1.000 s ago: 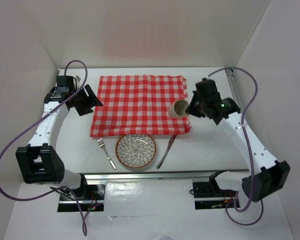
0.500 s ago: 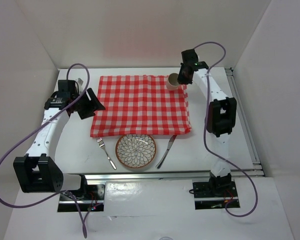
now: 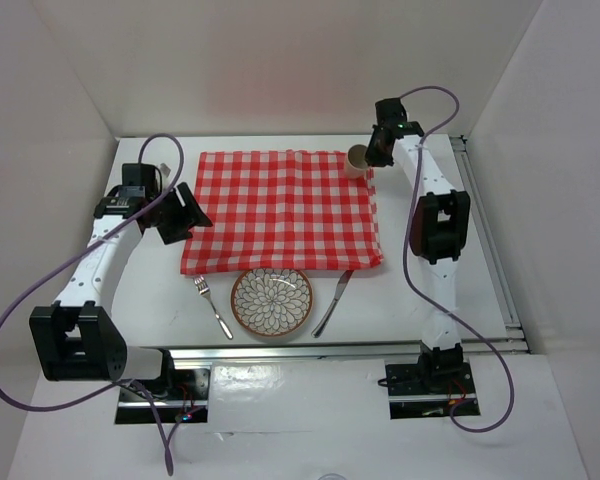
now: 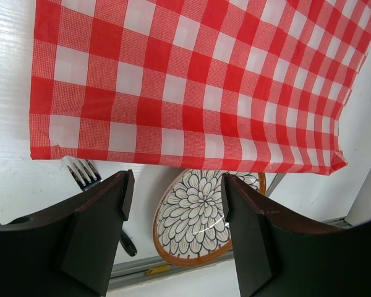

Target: Set the dinner table for one person

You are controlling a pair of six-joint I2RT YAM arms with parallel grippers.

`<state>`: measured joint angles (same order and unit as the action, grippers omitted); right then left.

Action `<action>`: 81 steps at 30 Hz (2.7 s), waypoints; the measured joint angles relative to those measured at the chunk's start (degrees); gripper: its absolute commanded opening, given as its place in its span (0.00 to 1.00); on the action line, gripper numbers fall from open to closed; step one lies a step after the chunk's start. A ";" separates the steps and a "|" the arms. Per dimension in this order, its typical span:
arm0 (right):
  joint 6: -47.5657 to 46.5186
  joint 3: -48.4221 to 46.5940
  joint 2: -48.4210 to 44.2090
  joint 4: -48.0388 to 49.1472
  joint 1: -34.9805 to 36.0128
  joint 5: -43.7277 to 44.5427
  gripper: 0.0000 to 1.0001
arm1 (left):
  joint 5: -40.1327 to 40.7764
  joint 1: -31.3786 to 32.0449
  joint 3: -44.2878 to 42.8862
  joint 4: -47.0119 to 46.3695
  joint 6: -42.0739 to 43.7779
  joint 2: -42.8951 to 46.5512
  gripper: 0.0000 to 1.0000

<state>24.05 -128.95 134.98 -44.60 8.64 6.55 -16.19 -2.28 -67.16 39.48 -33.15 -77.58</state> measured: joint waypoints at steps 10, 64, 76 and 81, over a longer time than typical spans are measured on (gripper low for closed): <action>-0.44 -1.53 2.80 0.44 -0.68 -1.51 0.66 | 0.90 0.31 0.04 -0.07 0.00 -0.46 0.75; 22.56 87.67 -48.13 35.67 36.48 -14.97 0.58 | 5.95 2.82 -2.60 4.22 -1.49 10.82 0.83; 24.59 87.52 -45.83 41.38 36.39 -17.97 0.00 | 5.92 2.82 -2.58 4.22 -1.46 10.56 0.82; 23.67 86.95 -48.65 37.79 36.50 -17.79 0.00 | 5.84 2.82 -2.58 4.22 -1.46 10.56 0.82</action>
<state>47.72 -42.00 86.32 -6.81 45.15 -11.25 -10.35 0.54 -69.73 43.70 -34.61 -67.02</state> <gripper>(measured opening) 0.117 0.819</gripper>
